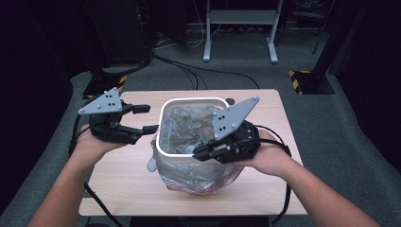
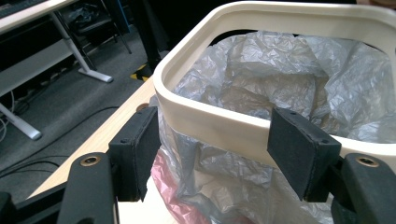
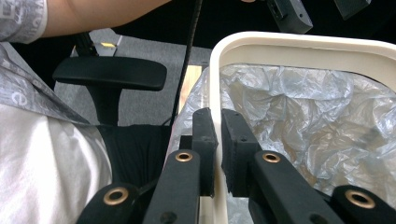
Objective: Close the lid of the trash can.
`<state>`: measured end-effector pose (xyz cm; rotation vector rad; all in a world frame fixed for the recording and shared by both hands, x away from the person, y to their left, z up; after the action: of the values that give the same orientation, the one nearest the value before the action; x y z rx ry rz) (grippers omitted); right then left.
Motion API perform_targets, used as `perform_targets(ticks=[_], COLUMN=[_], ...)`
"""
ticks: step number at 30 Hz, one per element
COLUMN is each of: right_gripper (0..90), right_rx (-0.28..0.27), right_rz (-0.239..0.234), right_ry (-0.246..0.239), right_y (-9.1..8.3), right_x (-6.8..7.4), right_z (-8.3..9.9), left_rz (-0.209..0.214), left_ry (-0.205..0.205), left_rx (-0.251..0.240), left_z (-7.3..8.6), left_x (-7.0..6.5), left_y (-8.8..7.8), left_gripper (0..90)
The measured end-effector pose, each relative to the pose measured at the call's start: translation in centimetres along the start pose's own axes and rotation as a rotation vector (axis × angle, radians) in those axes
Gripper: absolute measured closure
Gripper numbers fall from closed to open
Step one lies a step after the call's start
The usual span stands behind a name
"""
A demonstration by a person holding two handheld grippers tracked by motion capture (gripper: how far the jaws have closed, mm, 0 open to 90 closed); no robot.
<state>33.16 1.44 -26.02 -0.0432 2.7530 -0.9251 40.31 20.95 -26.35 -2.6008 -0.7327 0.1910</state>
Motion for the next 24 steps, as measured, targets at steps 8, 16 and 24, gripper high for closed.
perform_targets(ticks=[8,16,24], right_gripper=[64.6,57.8,54.5], right_rx=[-0.076,-0.090,-0.073], right_rz=[0.046,0.127,0.291], right_ry=[0.022,0.060,0.134], right_y=[-1.3,-2.6,-4.1], right_x=[-0.3,-2.0,-6.2], right_z=[-0.6,0.0,2.2], left_rz=[-0.003,0.105,0.246], left_ry=[0.003,-0.010,0.019], left_rx=[-0.004,0.010,0.074], left_z=[-0.5,-1.1,-0.7], left_x=[-0.3,-2.8,-6.0], left_y=[-0.3,-0.6,0.1], left_gripper=[33.6,43.4,53.3])
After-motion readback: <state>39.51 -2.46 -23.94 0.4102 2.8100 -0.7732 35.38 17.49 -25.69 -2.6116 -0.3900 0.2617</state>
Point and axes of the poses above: each handheld gripper's, and its own axes: y roughly forward along the jaws, z roughly out of its underside, x roughly to its left, the point moved 8 cm from there along y, roughly forward along the jaws, and after that the axes turned 10 degrees about -y, right-handed, at the moved point
